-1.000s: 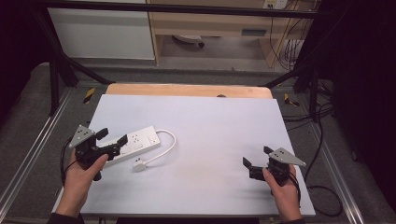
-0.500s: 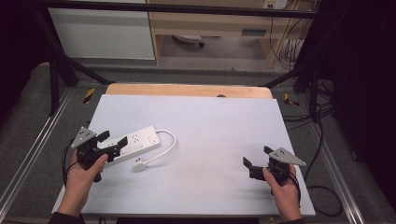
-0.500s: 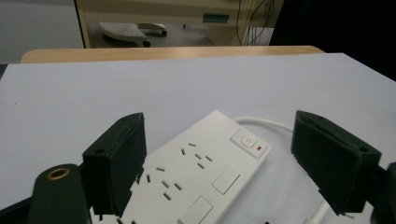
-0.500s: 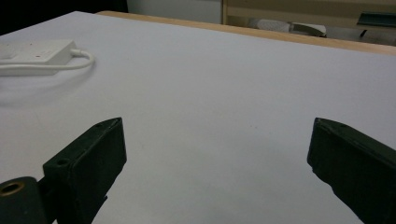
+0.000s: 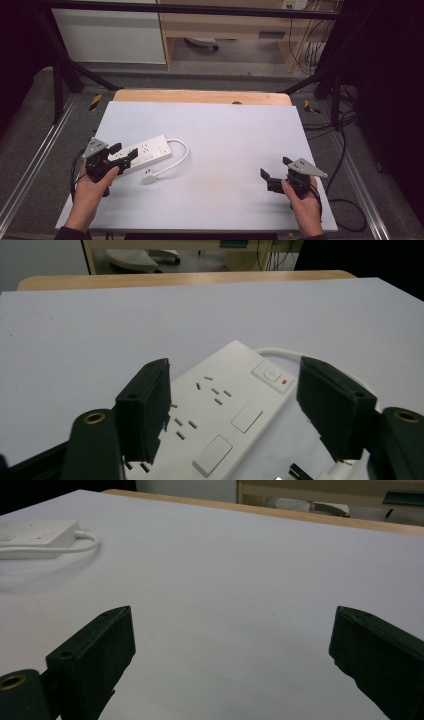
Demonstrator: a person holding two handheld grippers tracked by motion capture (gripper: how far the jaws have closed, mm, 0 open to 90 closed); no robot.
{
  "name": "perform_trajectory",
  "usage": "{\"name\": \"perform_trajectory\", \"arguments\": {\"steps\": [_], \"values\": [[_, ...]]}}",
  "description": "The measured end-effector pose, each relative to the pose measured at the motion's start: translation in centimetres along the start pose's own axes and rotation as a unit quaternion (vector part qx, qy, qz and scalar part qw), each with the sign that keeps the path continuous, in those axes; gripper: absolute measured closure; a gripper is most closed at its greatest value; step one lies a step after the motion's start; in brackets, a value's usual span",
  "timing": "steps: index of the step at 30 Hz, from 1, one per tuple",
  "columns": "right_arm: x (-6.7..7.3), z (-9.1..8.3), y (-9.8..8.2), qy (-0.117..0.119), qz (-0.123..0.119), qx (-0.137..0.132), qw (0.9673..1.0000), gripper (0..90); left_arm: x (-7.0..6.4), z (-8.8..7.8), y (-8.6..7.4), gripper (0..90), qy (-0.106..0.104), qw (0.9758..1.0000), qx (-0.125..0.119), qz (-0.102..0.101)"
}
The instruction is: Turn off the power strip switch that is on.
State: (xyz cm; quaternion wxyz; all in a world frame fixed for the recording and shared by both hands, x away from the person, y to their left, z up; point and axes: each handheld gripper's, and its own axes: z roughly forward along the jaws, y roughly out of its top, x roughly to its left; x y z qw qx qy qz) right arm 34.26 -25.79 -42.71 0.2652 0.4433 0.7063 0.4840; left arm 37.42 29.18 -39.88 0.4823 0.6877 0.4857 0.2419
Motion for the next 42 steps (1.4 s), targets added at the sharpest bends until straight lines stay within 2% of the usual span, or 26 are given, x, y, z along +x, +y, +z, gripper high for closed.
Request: {"name": "perform_trajectory", "arguments": {"steps": [12,14,24,34,38,42], "values": [[0.0,0.0,0.0,0.001,0.000,0.000,1.0000,5.1,0.4,0.1,-0.2,50.3,0.001,1.0000,0.002,-0.001],[0.0,0.0,0.0,0.001,0.000,0.000,1.0000,5.0,0.5,0.0,-0.3,57.4,0.000,1.0000,0.002,0.008],[0.0,0.0,0.0,0.001,-0.001,0.002,1.0000,5.0,0.5,0.2,-0.5,69.7,-0.014,0.9999,0.008,0.004],[0.0,0.0,0.0,0.001,-0.001,0.002,1.0000,5.0,0.9,0.4,-0.8,78.4,-0.017,0.9997,0.019,0.001],[0.1,0.0,0.0,0.001,0.000,0.002,1.0000,5.0,1.1,0.3,-0.9,82.9,-0.025,0.9995,0.016,-0.008],[0.0,0.0,0.0,0.000,0.002,0.002,1.0000,5.0,1.4,0.2,-1.0,86.2,-0.020,0.9996,0.016,-0.010]]}}
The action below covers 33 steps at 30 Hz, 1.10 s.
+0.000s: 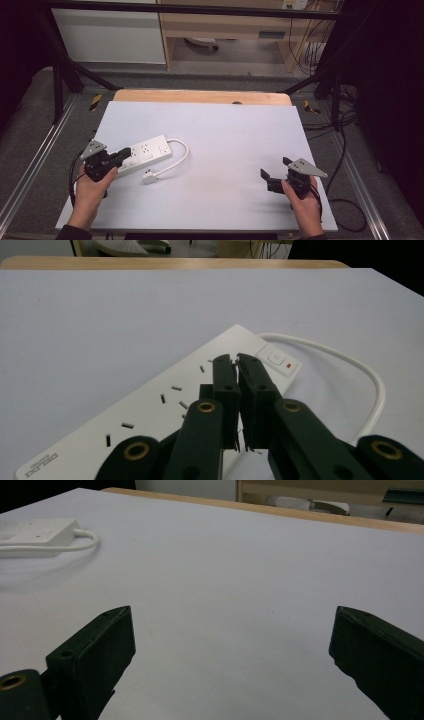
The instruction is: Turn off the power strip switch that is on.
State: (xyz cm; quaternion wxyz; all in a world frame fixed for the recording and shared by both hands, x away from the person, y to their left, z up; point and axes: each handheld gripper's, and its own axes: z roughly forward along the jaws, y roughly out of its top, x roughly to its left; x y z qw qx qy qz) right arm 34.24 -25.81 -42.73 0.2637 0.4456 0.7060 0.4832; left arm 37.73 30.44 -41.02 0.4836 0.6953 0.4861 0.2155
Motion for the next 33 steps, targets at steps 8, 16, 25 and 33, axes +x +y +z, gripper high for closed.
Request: {"name": "perform_trajectory", "arguments": {"steps": [8,16,25,33], "values": [[0.0,0.0,0.0,0.000,0.000,0.001,1.0000,5.0,0.4,-0.1,-0.2,89.8,0.003,1.0000,0.006,-0.002],[0.0,0.1,0.0,0.000,-0.003,0.003,1.0000,5.1,0.4,0.4,-0.5,89.8,0.005,0.9997,0.025,0.004],[0.0,0.1,-0.1,-0.004,-0.006,0.005,1.0000,5.1,0.2,0.9,-0.9,89.9,0.001,0.9988,0.047,0.014],[0.1,0.1,-0.1,-0.003,-0.007,0.007,0.9999,5.1,0.1,1.4,-1.1,89.9,-0.005,0.9972,0.070,0.025]]}}
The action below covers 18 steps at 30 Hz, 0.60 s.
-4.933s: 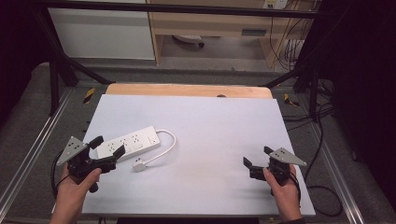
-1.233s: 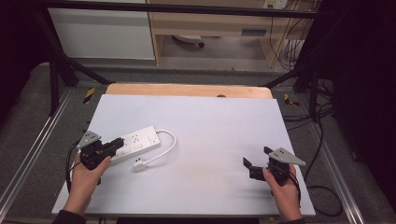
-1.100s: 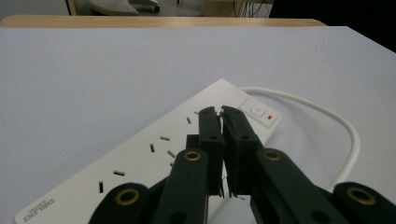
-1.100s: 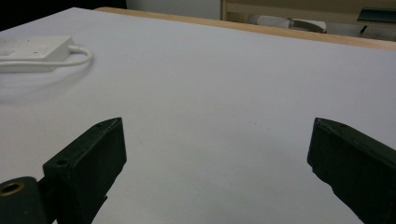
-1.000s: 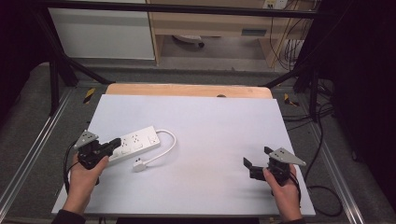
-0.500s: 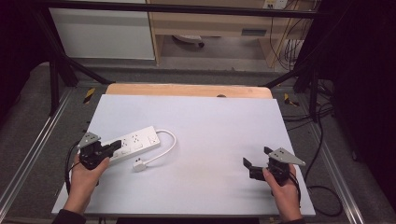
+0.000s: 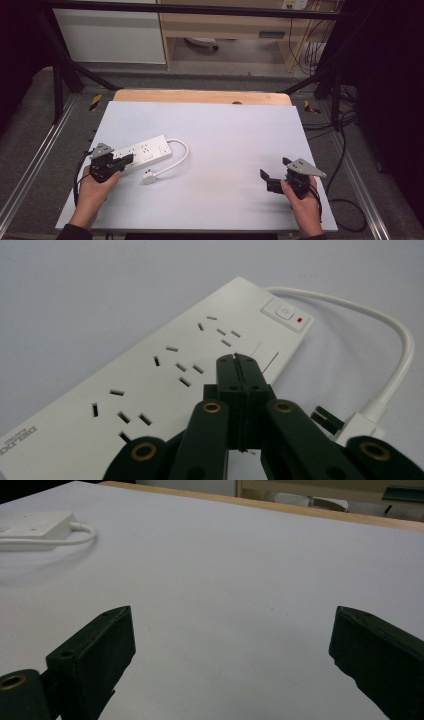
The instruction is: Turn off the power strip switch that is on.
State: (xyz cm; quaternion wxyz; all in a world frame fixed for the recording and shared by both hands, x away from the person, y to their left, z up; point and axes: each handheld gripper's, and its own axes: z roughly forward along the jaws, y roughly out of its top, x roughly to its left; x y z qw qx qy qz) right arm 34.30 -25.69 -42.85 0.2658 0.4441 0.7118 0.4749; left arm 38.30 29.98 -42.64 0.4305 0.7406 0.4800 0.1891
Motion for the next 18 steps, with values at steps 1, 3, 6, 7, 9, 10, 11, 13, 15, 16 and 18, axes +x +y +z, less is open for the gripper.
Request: {"name": "perform_trajectory", "arguments": {"steps": [1,3,6,7,9,10,11,13,15,16,18], "values": [[0.00,-0.01,-0.01,0.000,0.000,0.000,1.0000,5.1,0.01,0.04,-0.03,90.0,0.001,1.0000,0.001,0.000],[-0.01,0.00,-0.01,0.000,-0.001,0.000,1.0000,5.1,0.02,0.12,-0.10,89.9,0.000,1.0000,0.004,0.000],[0.00,0.01,0.00,0.000,-0.001,0.001,1.0000,5.1,0.03,0.27,-0.20,89.9,-0.001,0.9999,0.011,0.001],[0.00,0.01,0.00,0.000,-0.002,0.001,1.0000,5.1,0.01,0.33,-0.22,90.0,-0.001,0.9999,0.011,0.001],[0.00,0.01,0.00,0.000,-0.001,0.001,1.0000,5.0,0.06,0.37,-0.24,89.9,0.002,0.9999,0.013,0.003],[0.00,0.01,-0.01,0.000,-0.001,0.000,1.0000,5.0,0.10,0.39,-0.26,89.9,0.002,0.9999,0.014,0.003],[-0.01,-0.01,0.00,0.000,0.000,0.001,1.0000,5.1,0.19,0.45,-0.32,89.9,0.004,0.9999,0.015,0.003],[0.01,0.01,0.00,0.000,0.000,0.001,1.0000,5.1,0.28,0.45,-0.35,89.9,0.005,0.9999,0.016,0.003],[0.01,0.02,0.00,0.000,-0.001,0.001,1.0000,5.1,0.34,0.49,-0.41,89.9,0.007,0.9998,0.016,0.002],[0.03,0.02,0.00,0.000,-0.001,0.001,1.0000,5.1,0.33,0.52,-0.43,89.9,0.006,0.9998,0.016,0.001],[0.03,0.00,0.01,0.000,-0.001,0.001,1.0000,5.1,0.32,0.56,-0.45,89.9,0.008,0.9998,0.020,0.003]]}}
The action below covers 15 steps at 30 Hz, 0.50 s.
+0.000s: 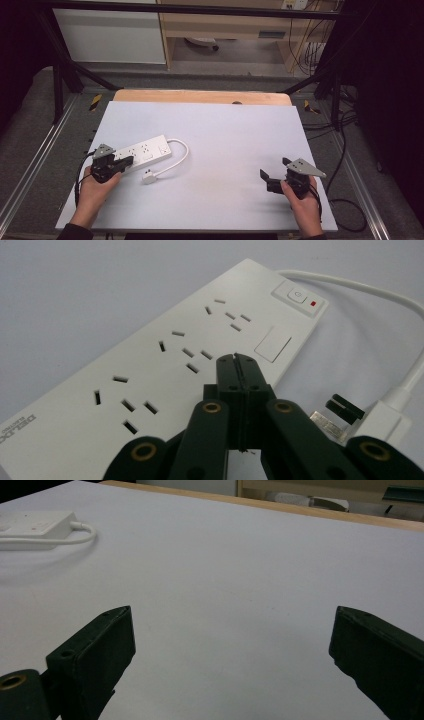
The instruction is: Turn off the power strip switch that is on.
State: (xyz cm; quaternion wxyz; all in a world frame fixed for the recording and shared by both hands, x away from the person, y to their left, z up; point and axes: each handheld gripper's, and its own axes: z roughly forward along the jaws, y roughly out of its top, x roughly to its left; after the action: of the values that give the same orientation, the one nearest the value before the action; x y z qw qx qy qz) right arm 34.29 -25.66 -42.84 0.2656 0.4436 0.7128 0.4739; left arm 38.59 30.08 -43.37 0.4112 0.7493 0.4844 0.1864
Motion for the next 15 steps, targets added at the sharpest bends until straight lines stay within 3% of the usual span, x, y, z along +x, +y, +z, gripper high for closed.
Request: {"name": "perform_trajectory", "arguments": {"steps": [15], "values": [[0.00,0.00,0.00,0.000,0.000,-0.001,1.0000,5.1,0.18,-0.03,-0.06,90.0,0.005,1.0000,0.003,0.002]]}}
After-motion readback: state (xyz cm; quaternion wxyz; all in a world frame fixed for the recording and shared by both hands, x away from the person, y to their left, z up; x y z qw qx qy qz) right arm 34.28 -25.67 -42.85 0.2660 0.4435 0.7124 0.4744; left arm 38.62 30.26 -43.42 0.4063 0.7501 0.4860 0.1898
